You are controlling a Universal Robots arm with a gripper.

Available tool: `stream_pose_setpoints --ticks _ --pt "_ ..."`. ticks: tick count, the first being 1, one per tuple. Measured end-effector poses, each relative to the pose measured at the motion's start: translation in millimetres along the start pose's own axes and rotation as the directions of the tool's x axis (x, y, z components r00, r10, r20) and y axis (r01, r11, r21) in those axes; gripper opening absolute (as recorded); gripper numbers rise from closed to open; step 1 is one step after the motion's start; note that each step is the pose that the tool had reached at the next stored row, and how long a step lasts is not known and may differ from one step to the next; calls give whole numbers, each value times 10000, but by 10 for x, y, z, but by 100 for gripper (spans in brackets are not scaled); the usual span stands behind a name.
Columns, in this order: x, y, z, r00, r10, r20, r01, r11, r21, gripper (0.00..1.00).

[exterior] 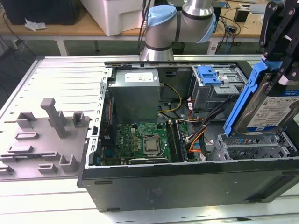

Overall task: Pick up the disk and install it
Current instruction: 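Insert the disk into the insertion slot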

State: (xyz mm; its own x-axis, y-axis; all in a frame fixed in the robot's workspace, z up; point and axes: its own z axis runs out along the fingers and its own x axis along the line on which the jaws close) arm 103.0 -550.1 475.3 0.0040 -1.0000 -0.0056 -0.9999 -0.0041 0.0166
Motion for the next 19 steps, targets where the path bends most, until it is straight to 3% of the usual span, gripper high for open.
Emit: stream_pose_setpoints --ticks 10,19 --pt "0 -20 50 9998 43 208 -43 10000 23 36" --pt "0 -21 66 9997 60 226 -61 10000 25 36"
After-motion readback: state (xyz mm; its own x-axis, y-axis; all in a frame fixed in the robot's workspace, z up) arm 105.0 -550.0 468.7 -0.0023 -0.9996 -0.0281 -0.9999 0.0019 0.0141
